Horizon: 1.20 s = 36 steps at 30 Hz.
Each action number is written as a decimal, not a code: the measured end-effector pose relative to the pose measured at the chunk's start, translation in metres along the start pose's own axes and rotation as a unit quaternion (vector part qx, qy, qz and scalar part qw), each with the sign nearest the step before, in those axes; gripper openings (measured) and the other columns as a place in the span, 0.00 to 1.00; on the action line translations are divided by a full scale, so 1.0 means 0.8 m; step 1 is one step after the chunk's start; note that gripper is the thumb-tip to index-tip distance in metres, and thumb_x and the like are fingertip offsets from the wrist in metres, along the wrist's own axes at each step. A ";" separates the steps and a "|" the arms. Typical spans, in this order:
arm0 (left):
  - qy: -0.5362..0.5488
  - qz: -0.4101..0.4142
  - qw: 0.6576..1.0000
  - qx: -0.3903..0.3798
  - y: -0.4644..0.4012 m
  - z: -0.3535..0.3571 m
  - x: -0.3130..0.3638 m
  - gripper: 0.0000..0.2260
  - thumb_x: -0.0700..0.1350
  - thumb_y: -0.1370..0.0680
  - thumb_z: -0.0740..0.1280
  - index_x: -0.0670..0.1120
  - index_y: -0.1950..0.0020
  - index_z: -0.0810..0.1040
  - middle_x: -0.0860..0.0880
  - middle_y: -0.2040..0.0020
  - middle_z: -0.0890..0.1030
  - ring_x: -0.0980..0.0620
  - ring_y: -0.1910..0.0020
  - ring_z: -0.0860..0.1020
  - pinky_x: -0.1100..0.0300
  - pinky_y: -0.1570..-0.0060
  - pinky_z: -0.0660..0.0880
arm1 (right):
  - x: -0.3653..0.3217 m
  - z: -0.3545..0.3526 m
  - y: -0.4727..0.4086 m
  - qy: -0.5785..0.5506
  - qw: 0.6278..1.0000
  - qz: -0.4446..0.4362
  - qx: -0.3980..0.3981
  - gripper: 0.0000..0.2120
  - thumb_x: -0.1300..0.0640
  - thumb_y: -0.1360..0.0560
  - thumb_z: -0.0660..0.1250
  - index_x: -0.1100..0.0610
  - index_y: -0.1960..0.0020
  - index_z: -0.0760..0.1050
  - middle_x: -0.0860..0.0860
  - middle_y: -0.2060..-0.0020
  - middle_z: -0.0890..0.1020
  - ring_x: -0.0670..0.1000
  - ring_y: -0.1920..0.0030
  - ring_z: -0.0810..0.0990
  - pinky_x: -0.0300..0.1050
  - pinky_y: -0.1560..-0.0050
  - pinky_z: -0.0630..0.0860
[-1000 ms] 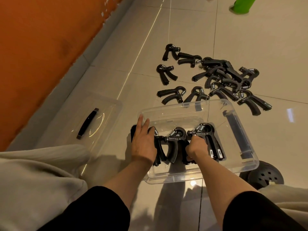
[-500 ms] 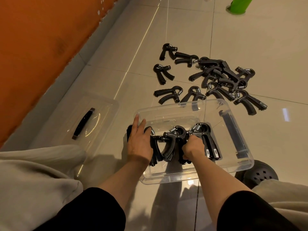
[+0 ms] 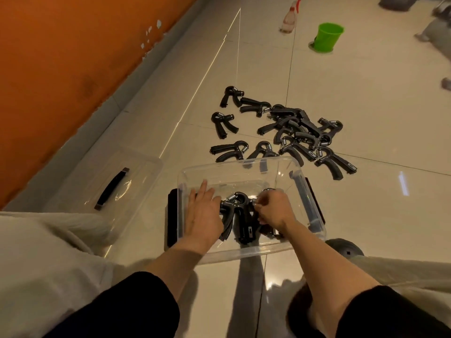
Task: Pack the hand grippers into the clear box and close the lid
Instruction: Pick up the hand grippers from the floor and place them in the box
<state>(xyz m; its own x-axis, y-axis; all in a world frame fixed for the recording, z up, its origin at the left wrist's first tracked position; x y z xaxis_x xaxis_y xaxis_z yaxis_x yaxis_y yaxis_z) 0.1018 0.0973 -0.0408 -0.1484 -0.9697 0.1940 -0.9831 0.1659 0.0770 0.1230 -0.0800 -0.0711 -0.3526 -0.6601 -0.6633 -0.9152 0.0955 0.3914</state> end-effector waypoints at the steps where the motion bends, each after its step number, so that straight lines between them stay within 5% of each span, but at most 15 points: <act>1: 0.043 0.002 0.999 -0.003 0.003 -0.001 0.017 0.22 0.37 0.26 0.63 0.47 0.31 0.70 0.47 0.25 0.64 0.49 0.22 0.49 0.52 0.25 0.42 | -0.003 -0.018 0.008 -0.002 1.000 -0.027 0.014 0.03 0.61 0.26 0.67 0.59 0.55 0.79 0.56 0.61 0.83 0.54 0.63 0.83 0.53 0.57 0.82; 6: 0.173 -0.029 0.984 0.000 0.030 -0.014 0.097 0.17 0.36 0.25 0.63 0.45 0.37 0.76 0.46 0.31 0.72 0.51 0.24 0.57 0.60 0.27 0.53 | 0.010 -0.122 0.040 -0.021 0.991 -0.081 0.101 0.04 0.61 0.26 0.66 0.57 0.58 0.80 0.53 0.63 0.82 0.52 0.64 0.82 0.51 0.57 0.81; 12: 0.215 -0.030 0.976 -0.017 0.047 -0.016 0.152 0.18 0.39 0.23 0.63 0.45 0.33 0.73 0.47 0.29 0.70 0.54 0.24 0.56 0.62 0.28 0.56 | 0.060 -0.179 0.038 -0.095 0.982 0.014 0.165 0.10 0.64 0.30 0.64 0.54 0.68 0.78 0.54 0.66 0.82 0.57 0.63 0.83 0.58 0.56 0.81; 23: 0.272 -0.070 0.960 0.017 0.049 0.012 0.186 0.17 0.41 0.22 0.63 0.46 0.32 0.72 0.48 0.30 0.72 0.53 0.26 0.61 0.59 0.28 0.58 | 0.070 -0.195 0.013 -0.150 0.976 0.067 0.142 0.09 0.66 0.27 0.62 0.72 0.53 0.77 0.64 0.61 0.82 0.57 0.68 0.83 0.62 0.56 0.81; 28: 0.257 -0.062 0.964 0.032 0.005 0.016 0.220 0.13 0.42 0.22 0.63 0.48 0.37 0.75 0.50 0.38 0.77 0.51 0.36 0.73 0.58 0.37 0.69 | 0.118 -0.184 -0.013 -0.109 0.983 0.081 0.127 0.05 0.65 0.28 0.63 0.65 0.59 0.78 0.59 0.65 0.82 0.56 0.68 0.83 0.59 0.57 0.82; 32: 0.256 -0.008 0.967 0.021 -0.059 0.035 0.281 0.17 0.42 0.21 0.62 0.48 0.31 0.71 0.50 0.31 0.72 0.53 0.30 0.67 0.62 0.30 0.60 | 0.175 -0.192 -0.057 -0.055 0.988 0.084 0.117 0.03 0.62 0.30 0.67 0.55 0.62 0.77 0.55 0.62 0.82 0.58 0.60 0.82 0.58 0.56 0.81; 36: 0.229 0.033 0.972 -0.038 -0.125 0.060 0.328 0.18 0.42 0.21 0.62 0.47 0.30 0.69 0.49 0.28 0.68 0.53 0.27 0.63 0.61 0.29 0.58 | 0.208 -0.224 -0.100 -0.031 0.990 0.086 0.107 0.06 0.59 0.30 0.68 0.56 0.53 0.77 0.56 0.55 0.82 0.58 0.57 0.83 0.57 0.53 0.81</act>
<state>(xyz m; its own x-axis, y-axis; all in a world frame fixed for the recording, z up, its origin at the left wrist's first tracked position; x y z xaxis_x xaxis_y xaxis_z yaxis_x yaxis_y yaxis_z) 0.1559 -0.1827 -0.0444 -0.1307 -0.7772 0.6155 -0.9597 0.2550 0.1182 0.1721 -0.3311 -0.0985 -0.5117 -0.5742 -0.6391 -0.8588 0.3620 0.3624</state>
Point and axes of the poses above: each hand's wrist, its own y-axis away from the middle knuckle, its own z-axis out of the palm, x = y × z, the point moved 3 cm from there along -y, towards the middle knuckle
